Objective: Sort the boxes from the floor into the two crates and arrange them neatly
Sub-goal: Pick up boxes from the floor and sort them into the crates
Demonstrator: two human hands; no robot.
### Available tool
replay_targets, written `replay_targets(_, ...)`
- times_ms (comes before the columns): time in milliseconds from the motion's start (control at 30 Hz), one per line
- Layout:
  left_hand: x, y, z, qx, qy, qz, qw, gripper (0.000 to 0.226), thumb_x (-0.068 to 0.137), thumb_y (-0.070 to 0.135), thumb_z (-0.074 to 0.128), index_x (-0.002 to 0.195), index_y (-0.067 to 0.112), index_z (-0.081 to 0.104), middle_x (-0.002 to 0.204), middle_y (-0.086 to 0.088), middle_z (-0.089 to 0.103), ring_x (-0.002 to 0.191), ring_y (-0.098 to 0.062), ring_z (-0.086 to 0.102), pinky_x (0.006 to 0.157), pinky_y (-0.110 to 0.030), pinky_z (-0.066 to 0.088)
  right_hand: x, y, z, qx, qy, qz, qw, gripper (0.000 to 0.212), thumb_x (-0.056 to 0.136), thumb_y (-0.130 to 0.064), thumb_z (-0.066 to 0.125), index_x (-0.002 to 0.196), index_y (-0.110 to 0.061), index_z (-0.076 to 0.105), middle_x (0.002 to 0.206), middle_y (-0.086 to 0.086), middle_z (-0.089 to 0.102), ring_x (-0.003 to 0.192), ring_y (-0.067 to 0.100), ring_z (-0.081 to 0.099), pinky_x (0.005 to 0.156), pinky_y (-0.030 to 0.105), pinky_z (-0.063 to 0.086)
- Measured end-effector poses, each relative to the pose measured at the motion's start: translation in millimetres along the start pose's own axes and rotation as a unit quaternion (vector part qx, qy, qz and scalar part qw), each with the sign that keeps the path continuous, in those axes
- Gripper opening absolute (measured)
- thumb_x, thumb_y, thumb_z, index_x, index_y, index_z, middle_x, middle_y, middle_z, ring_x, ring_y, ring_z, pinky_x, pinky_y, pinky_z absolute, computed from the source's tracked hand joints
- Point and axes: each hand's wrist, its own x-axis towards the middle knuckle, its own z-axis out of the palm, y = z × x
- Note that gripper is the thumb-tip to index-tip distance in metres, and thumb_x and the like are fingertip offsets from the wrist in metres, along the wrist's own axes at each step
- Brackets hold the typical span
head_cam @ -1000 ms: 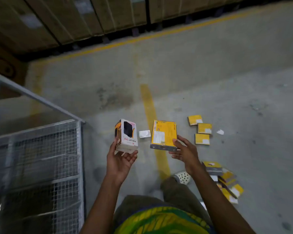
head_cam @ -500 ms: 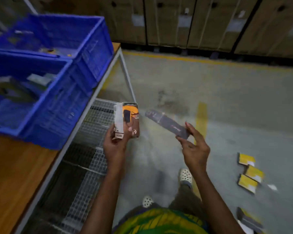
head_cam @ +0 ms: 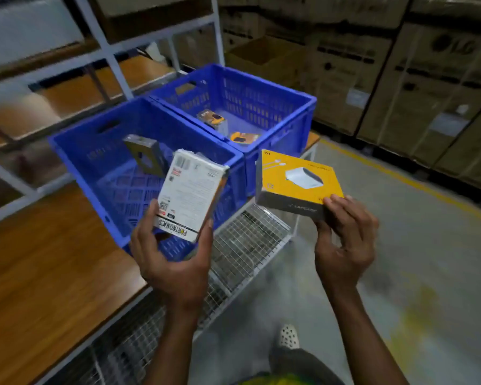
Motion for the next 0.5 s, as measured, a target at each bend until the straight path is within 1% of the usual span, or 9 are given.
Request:
replay_targets(67,25.2,-2.6,9.4,0.013,0.043,-0.012,0.999,0.077,0.079,0.040,0.086,0.143,0.012,0.052,0.135,-0.002,0.057,0.117,-0.035,0.058,0.088,-0.059,0.051,22.8,10.0,24.3,0.029,-0.022,-0.009,0.999,0.033,0.084,0.011,0.075,0.115,-0.002,0.071,0.118,0.013,0.067,0.112,0.035,0.064,0.101,0.048,0.047)
replay_targets(133,47.5,-4.5,19.5,0.022,0.079,-0.033,0.996,0.077,0.079,0.042,0.085,0.143,0.014,0.051,0.133,0.002,0.057,0.114,-0.030,0.059,0.089,-0.055,0.052,40.8,18.3,47.8,0.069,-0.043,-0.026,0.996,0.029,0.089,0.007,0.071,0.117,0.000,0.071,0.121,0.010,0.066,0.113,0.032,0.064,0.095,0.055,0.049)
replay_targets(167,57.0,-3.9,24.1,0.019,0.099,-0.044,0.994,0.077,0.080,0.042,0.085,0.142,0.012,0.051,0.133,-0.002,0.057,0.113,-0.026,0.059,0.089,-0.050,0.053,49.3,19.7,60.7,0.090,-0.049,-0.037,0.994,0.027,0.090,0.005,0.071,0.117,0.000,0.071,0.122,0.008,0.065,0.113,0.031,0.063,0.093,0.057,0.049)
replay_targets(233,71.7,-1.4,29.5,0.016,0.134,-0.062,0.989,0.077,0.080,0.042,0.085,0.141,0.009,0.052,0.133,-0.008,0.058,0.115,-0.021,0.059,0.089,-0.038,0.054,64.2,16.6,88.4,0.126,-0.071,-0.057,0.988,0.028,0.089,0.004,0.073,0.117,0.001,0.072,0.122,0.008,0.065,0.113,0.030,0.063,0.094,0.055,0.048)
replay_targets(267,76.7,-1.0,30.9,0.017,0.151,-0.070,0.986,0.077,0.080,0.042,0.085,0.140,0.008,0.052,0.134,-0.009,0.059,0.117,-0.020,0.059,0.089,-0.037,0.054,69.5,13.5,103.3,0.145,-0.088,-0.067,0.983,0.028,0.089,0.005,0.073,0.116,0.001,0.072,0.122,0.009,0.066,0.113,0.031,0.063,0.096,0.054,0.048)
replay_targets(333,83.7,-2.7,33.9,0.012,0.181,-0.088,0.980,0.076,0.079,0.042,0.086,0.139,0.008,0.054,0.133,-0.009,0.061,0.120,-0.021,0.061,0.092,-0.045,0.055,75.7,3.5,133.1,0.183,-0.127,-0.085,0.971,0.033,0.086,0.009,0.073,0.117,-0.001,0.073,0.121,0.011,0.067,0.112,0.033,0.063,0.099,0.052,0.046)
replay_targets(400,90.0,-5.2,38.1,-0.003,0.196,-0.108,0.975,0.076,0.077,0.042,0.087,0.137,0.009,0.056,0.131,-0.009,0.064,0.118,-0.022,0.064,0.091,-0.051,0.055,77.2,-10.0,163.0,0.215,-0.176,-0.099,0.956,0.047,0.077,0.020,0.070,0.118,-0.003,0.073,0.121,0.009,0.068,0.110,0.036,0.062,0.103,0.050,0.044)
replay_targets(467,97.4,-8.3,42.5,-0.015,0.213,-0.129,0.969,0.077,0.076,0.042,0.088,0.137,0.008,0.056,0.130,-0.009,0.065,0.115,-0.021,0.066,0.091,-0.049,0.057,78.2,-22.8,192.6,0.230,-0.220,-0.099,0.943,0.058,0.069,0.026,0.066,0.119,-0.004,0.073,0.120,0.009,0.068,0.109,0.038,0.061,0.102,0.047,0.043)
replay_targets(500,101.1,-9.7,43.3,-0.018,0.225,-0.137,0.965,0.077,0.076,0.041,0.088,0.136,0.007,0.055,0.130,-0.010,0.065,0.115,-0.020,0.067,0.091,-0.047,0.057,79.2,-28.4,205.8,0.236,-0.238,-0.099,0.937,0.059,0.069,0.026,0.064,0.118,-0.004,0.073,0.120,0.010,0.067,0.109,0.039,0.060,0.101,0.046,0.043)
